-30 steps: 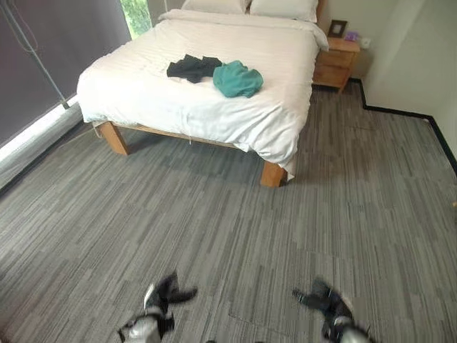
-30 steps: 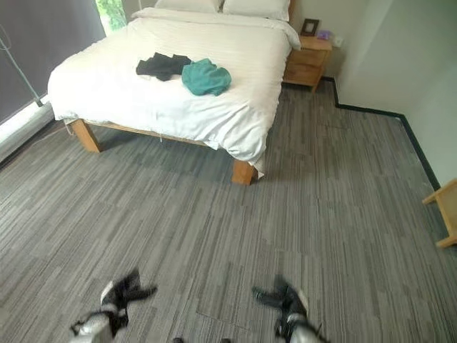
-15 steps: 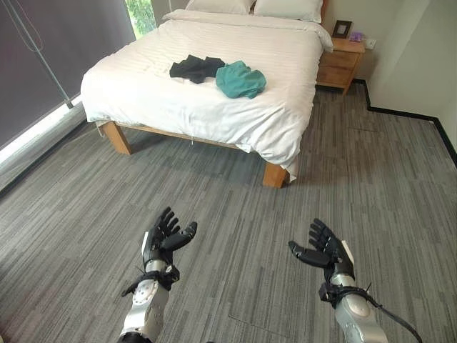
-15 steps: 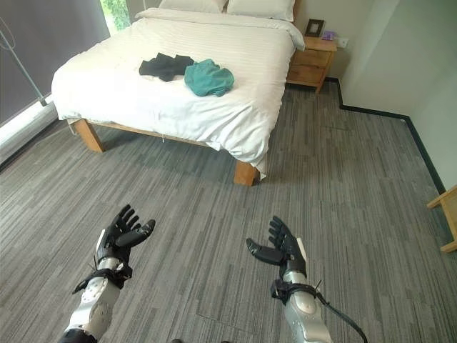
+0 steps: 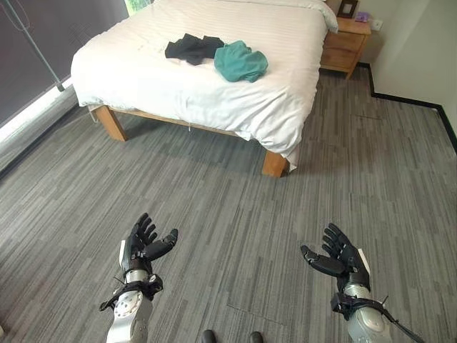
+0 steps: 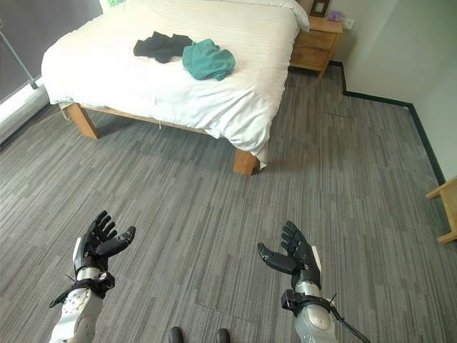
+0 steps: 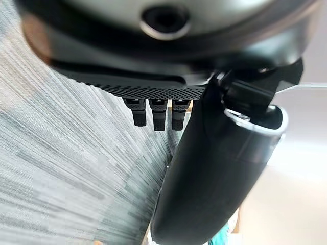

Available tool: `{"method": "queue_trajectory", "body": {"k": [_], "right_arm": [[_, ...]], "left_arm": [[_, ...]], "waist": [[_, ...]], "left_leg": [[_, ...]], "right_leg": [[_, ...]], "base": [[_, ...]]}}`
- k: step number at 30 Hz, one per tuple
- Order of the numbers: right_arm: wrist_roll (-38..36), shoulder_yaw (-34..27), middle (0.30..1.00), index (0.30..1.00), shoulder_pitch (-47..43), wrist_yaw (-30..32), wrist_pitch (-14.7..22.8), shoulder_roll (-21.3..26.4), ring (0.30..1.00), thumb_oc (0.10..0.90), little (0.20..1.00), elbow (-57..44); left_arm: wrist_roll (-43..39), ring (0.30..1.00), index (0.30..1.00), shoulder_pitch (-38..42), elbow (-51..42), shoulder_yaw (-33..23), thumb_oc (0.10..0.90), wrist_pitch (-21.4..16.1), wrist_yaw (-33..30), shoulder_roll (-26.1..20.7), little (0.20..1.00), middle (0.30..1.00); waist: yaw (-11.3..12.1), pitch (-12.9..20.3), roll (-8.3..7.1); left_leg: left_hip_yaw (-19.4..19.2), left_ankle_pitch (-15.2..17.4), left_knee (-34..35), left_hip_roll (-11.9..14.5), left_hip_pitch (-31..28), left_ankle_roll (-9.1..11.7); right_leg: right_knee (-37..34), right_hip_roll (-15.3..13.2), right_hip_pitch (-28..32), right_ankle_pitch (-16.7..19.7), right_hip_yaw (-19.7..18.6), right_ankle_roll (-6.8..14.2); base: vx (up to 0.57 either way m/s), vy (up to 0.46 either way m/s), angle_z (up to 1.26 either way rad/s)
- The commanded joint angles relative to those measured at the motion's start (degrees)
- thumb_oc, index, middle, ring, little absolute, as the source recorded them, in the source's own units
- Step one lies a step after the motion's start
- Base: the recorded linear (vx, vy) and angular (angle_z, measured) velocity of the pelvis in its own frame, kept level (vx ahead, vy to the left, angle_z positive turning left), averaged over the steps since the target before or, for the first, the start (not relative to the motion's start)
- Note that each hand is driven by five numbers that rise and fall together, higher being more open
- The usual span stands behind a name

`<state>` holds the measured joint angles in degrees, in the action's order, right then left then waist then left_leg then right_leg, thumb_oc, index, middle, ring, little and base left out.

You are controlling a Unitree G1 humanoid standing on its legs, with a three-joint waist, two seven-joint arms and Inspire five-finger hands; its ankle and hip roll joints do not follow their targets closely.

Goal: Pick up bed clothes into laundry basket.

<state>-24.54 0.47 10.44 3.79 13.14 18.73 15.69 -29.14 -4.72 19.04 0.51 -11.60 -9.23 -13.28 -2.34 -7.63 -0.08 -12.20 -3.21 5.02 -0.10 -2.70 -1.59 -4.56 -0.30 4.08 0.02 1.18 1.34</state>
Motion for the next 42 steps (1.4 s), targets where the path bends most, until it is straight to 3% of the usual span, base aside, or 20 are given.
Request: {"method": "queue_trajectory", "body": {"k": [1,7,11,14,16,19,22,25,27,29,32,34,35,37,38,39,40,41,42], "right_arm": [[0.33,-0.96,0.900,0.900,-3.84,-1.34,5.84,0.62,0.900,0.800,0.900,-4.81],[-0.06,-0.09,0.900,0.900,-4.20,-2.20,5.50,0.16,0.900,0.800,0.900,-4.34],[0.33,1.04,0.900,0.900,-7.42,-2.18,5.34,1.18,0.900,0.800,0.900,-3.69],[-0.36,1.22,0.900,0.900,-8.23,-1.99,5.45,0.77,0.900,0.800,0.900,-3.65],[-0.43,1.60,0.900,0.900,-8.36,-1.95,5.17,0.74,0.900,0.800,0.900,-3.53],[-0.05,2.01,0.900,0.900,-8.24,-1.79,4.89,1.02,0.900,0.800,0.900,-3.86],[0.73,2.06,0.900,0.900,-9.12,-1.30,5.21,1.03,0.900,0.800,0.900,-4.80],[0.04,2.07,0.900,0.900,-9.15,-1.39,5.31,0.73,0.900,0.800,0.900,-5.14],[-0.99,1.43,0.900,0.900,-7.95,-1.67,5.57,1.21,0.900,0.800,0.900,-4.92],[-1.64,0.64,0.900,0.900,-7.22,-1.62,5.76,1.46,0.900,0.800,0.900,-4.53],[-0.92,-1.01,0.900,0.900,-5.32,-2.09,5.19,2.71,0.900,0.800,0.900,-4.88],[-0.57,-1.91,0.900,0.900,-4.27,-2.68,4.67,3.54,0.900,0.800,0.900,-5.18],[-0.26,-1.85,0.900,0.900,-4.14,-3.11,4.80,4.56,0.900,0.800,0.900,-5.27],[-0.66,-2.24,0.900,0.900,-2.56,-3.67,3.95,5.34,0.900,0.800,0.900,-6.21],[-0.79,-1.96,0.900,0.900,-2.91,-3.66,3.99,5.96,0.900,0.800,0.900,-5.83],[-2.23,-2.58,0.900,0.900,-3.60,-3.12,4.42,6.08,0.900,0.800,0.900,-6.24],[-4.57,-2.66,0.900,0.900,-3.64,-3.34,5.28,6.71,0.900,0.800,0.900,-6.46],[-4.58,-2.67,0.900,0.900,-3.67,-3.35,5.29,6.66,0.900,0.800,0.900,-6.45],[-4.43,-2.86,0.900,0.900,-4.00,-2.74,5.59,7.57,0.900,0.800,0.900,-5.92]], "left_arm": [[1.41,0.900,0.900,6.17,-3.53,0.97,0.800,-6.81,1.87,-2.73,0.900,0.900],[1.77,0.900,0.900,5.43,-3.75,1.19,0.800,-6.72,2.71,-2.62,0.900,0.900],[1.22,0.900,0.900,6.45,-3.88,0.48,0.800,-7.56,2.23,-3.68,0.900,0.900],[0.53,0.900,0.900,6.88,-3.85,-0.19,0.800,-8.02,1.45,-3.76,0.900,0.900],[-0.25,0.900,0.900,7.23,-3.89,-0.60,0.800,-8.13,0.72,-3.57,0.900,0.900],[-0.34,0.900,0.900,7.86,-4.24,-0.11,0.800,-7.88,0.60,-3.49,0.900,0.900],[1.53,0.900,0.900,9.02,-3.46,0.88,0.800,-7.52,0.35,-4.28,0.900,0.900],[1.20,0.900,0.900,9.09,-3.16,1.12,0.800,-7.67,0.41,-4.29,0.900,0.900],[-0.45,0.900,0.900,8.82,-2.58,1.58,0.800,-7.99,1.42,-3.56,0.900,0.900],[-1.07,0.900,0.900,8.92,-2.19,2.03,0.800,-8.11,2.07,-2.88,0.900,0.900],[-0.32,0.900,0.900,8.25,-2.36,3.03,0.800,-7.73,3.53,-2.69,0.900,0.900],[-0.64,0.900,0.900,7.80,-2.19,3.47,0.800,-7.49,4.25,-2.09,0.900,0.900],[-0.59,0.900,0.900,7.71,-2.16,3.56,0.800,-7.75,4.15,-1.84,0.900,0.900],[-1.80,0.900,0.900,6.73,-2.26,4.43,0.800,-6.70,5.23,-0.87,0.900,0.900],[-2.56,0.900,0.900,6.70,-1.69,4.32,0.800,-6.32,5.26,-0.18,0.900,0.900],[-4.70,0.900,0.900,6.95,-1.21,4.32,0.800,-6.40,4.85,1.03,0.900,0.900],[-7.51,0.900,0.900,7.79,-1.05,5.18,0.800,-6.13,6.38,1.31,0.900,0.900],[-7.53,0.900,0.900,7.82,-1.03,5.18,0.800,-6.13,6.39,1.25,0.900,0.900],[-8.79,0.900,0.900,8.28,-1.25,5.18,0.800,-6.37,6.33,1.37,0.900,0.900]], "waist": [[0.41,2.23,-2.34],[0.39,1.59,-2.01],[1.12,-1.59,-1.99],[1.24,-2.05,-1.84],[1.17,-2.68,-1.67],[0.31,-3.93,-1.05],[-1.14,-5.05,0.38],[-2.20,-5.10,0.67],[-5.23,-4.45,0.46],[-6.79,-4.22,0.15],[-8.84,-3.77,0.44],[-10.09,-3.11,0.52],[-10.70,-2.71,0.67],[-11.75,-1.56,0.91],[-11.69,-0.93,1.30],[-11.54,-0.79,0.84],[-10.13,-1.81,-2.13],[-10.25,-1.61,-2.28],[-8.54,-2.92,-3.87]], "left_leg": [[0.84,3.64,-0.02,1.95,-1.56,4.83],[-0.18,4.23,-0.02,1.73,-3.33,4.15],[-1.92,5.94,-4.37,1.17,-0.24,2.71],[-2.09,6.34,-4.59,0.68,0.14,2.00],[-1.58,7.04,-4.84,0.04,-0.30,1.12],[-0.30,7.73,-4.12,-0.99,-2.62,0.02],[1.51,8.79,-4.79,-0.07,-4.44,0.13],[2.69,9.50,-5.24,0.21,-6.06,0.71],[5.61,11.65,-4.56,0.26,-10.57,2.73],[7.73,12.61,-4.64,0.59,-12.94,4.00],[10.62,14.87,-4.86,2.27,-17.50,5.34],[12.05,15.69,-5.20,3.54,-20.25,6.09],[13.04,14.77,-6.12,4.86,-21.56,6.55],[13.68,8.98,-10.11,7.29,-20.70,8.53],[13.35,2.01,-14.95,8.88,-18.77,9.24],[11.73,-5.73,-26.07,10.31,-13.22,9.29],[9.07,-9.99,-42.42,11.27,-2.66,8.12],[9.22,-10.07,-42.60,11.10,-2.22,8.09],[8.55,-7.52,-48.79,9.74,1.31,7.67]], "right_leg": [[-0.09,-4.93,-1.20,3.36,-2.65,7.33],[1.57,-5.16,-1.33,2.67,-3.47,7.49],[10.58,-6.07,-7.70,1.33,-5.64,8.34],[13.84,-6.42,-9.52,1.46,-5.90,9.12],[19.71,-7.45,-12.01,3.87,-5.57,10.29],[32.16,-7.56,-17.18,11.49,-6.45,10.99],[39.31,-5.75,-22.60,9.81,-7.08,9.96],[37.19,-6.08,-25.19,8.48,-7.02,9.58],[22.33,-4.99,-25.17,7.12,-10.78,10.35],[12.10,-5.55,-26.87,9.12,-13.66,11.55],[4.87,-7.07,-28.77,11.60,-12.69,12.83],[5.51,-6.52,-29.07,12.25,-11.08,13.22],[8.63,-5.63,-30.00,12.70,-11.02,13.59],[15.44,-3.94,-30.00,11.56,-11.93,12.11],[17.34,-2.37,-28.78,10.23,-11.89,10.32],[17.82,-2.37,-26.53,8.51,-10.97,8.28],[15.55,-3.06,-21.24,7.64,-10.86,4.64],[15.40,-3.26,-21.44,7.84,-10.83,4.66],[13.97,-2.97,-18.93,7.26,-10.98,3.51]], "base": [[0.00,0.000,0.00],[0.00,0.011,-0.02],[-0.08,0.074,-0.38],[0.01,0.105,-0.21],[0.05,0.096,-0.10],[0.12,0.141,0.00],[0.23,0.062,0.40],[0.32,-0.051,0.37],[0.54,-0.151,0.49],[0.49,-0.174,0.79],[0.50,-0.270,0.64],[0.49,-0.411,0.63],[0.51,-0.497,1.08],[0.43,-0.443,1.10],[0.42,-0.495,0.42],[0.61,-0.847,0.20],[0.47,-0.677,0.06],[0.40,-0.696,0.17],[0.19,-0.367,0.20]]}}
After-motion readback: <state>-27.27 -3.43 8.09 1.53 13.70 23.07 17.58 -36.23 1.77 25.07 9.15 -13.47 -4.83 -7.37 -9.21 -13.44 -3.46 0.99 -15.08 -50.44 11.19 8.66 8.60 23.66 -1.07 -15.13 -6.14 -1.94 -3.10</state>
